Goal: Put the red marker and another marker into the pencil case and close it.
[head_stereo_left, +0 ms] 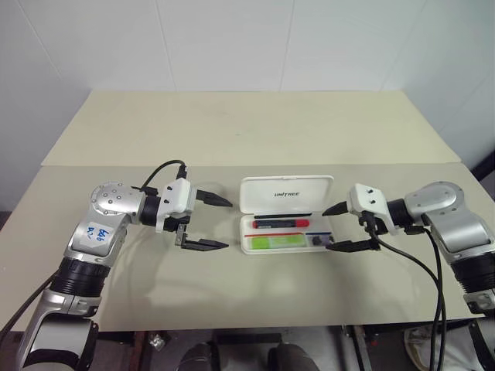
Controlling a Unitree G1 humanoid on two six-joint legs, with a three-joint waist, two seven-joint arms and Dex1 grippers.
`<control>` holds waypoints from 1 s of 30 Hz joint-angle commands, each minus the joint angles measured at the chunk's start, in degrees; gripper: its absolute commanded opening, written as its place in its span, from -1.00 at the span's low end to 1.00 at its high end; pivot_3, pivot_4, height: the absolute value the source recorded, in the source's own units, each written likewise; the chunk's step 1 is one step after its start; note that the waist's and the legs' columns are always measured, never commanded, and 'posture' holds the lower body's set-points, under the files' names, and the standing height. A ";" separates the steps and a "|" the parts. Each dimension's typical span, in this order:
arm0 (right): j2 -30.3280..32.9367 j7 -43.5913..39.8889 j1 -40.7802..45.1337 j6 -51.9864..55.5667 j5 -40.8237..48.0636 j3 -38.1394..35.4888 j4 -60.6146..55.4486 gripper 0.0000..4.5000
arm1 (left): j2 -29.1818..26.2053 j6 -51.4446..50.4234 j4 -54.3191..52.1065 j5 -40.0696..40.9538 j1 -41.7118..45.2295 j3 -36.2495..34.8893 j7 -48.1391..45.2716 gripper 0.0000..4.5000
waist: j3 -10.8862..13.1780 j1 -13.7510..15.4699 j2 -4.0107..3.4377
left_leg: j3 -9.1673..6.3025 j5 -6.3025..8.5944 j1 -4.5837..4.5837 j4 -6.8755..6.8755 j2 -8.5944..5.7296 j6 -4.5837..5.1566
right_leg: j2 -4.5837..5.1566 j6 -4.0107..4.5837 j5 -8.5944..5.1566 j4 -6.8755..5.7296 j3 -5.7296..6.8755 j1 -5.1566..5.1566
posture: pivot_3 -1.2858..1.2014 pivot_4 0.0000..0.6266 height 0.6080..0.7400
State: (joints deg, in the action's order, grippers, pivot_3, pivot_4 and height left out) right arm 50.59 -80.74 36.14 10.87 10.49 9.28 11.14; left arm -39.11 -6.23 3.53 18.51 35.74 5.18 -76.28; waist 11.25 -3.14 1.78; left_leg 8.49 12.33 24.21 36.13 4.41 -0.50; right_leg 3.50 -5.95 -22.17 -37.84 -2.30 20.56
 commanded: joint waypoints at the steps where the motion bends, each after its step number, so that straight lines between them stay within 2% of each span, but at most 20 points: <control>1: 1.33 1.95 -2.80 2.21 4.55 -6.70 -5.18 0.98 | -0.10 0.93 0.80 0.52 1.62 -1.50 0.44 1.00 | 0.00 0.05 0.00 | 0.00 0.00 0.00 -0.01 0.00 0.00 | 0.00 0.00 0.00 0.00 0.00 0.00 | 0.03 -0.52 1.00; 8: 1.96 6.76 -13.54 9.42 15.97 -21.22 -17.60 0.98 | 0.35 -2.78 2.01 3.79 1.80 -4.38 1.86 1.00 | 0.00 0.22 0.00 | -0.01 0.00 0.03 -0.06 0.00 0.00 | -0.01 -0.01 0.00 0.05 0.00 0.00 | 0.03 -0.52 1.00; 14: 4.13 8.09 -18.81 14.41 21.46 -27.20 -26.17 0.98 | -0.90 -3.88 4.51 4.73 2.56 -5.86 0.53 1.00 | 0.00 0.08 0.00 | -0.06 -0.01 -0.02 -0.04 0.02 0.01 | -0.03 -0.02 0.01 -0.07 0.01 -0.01 | 0.03 -0.52 1.00; 19: 7.03 6.45 -22.79 12.44 20.89 -28.60 -27.63 0.98 | -1.96 -3.42 6.84 4.81 2.73 -6.06 -1.99 1.00 | 0.01 0.14 0.01 | -0.06 0.00 0.00 -0.06 -0.01 0.02 | 0.00 -0.02 0.01 0.02 0.03 -0.04 | 0.03 -0.52 1.00; 22: 8.01 6.64 -22.34 12.25 20.72 -28.55 -26.43 1.00 | -2.06 -2.70 8.27 4.96 2.85 -6.75 -2.56 0.72 | 0.00 0.06 0.01 | -0.03 0.01 0.00 -0.06 -0.02 0.03 | 0.00 -0.02 0.01 0.04 -0.01 -0.03 | 0.03 -0.52 1.00; 30: 8.61 7.56 -19.50 10.67 18.99 -25.98 -23.01 1.00 | -0.96 -2.42 8.41 4.77 2.41 -6.75 -1.73 -0.47 | 0.01 0.11 0.02 | -0.06 0.00 0.00 -0.06 0.00 0.03 | 0.00 -0.02 0.01 0.04 0.02 -0.02 | 0.03 -0.52 1.00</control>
State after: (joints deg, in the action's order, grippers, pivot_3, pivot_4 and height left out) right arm 57.94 -73.49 15.70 22.40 29.70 -16.15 -11.93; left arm -40.06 -9.33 12.40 22.29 37.64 -0.12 -78.25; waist 11.26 -3.03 1.80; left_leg 8.44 12.34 24.22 36.07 4.41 -0.48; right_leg 3.49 -5.97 -22.16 -37.79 -2.28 20.53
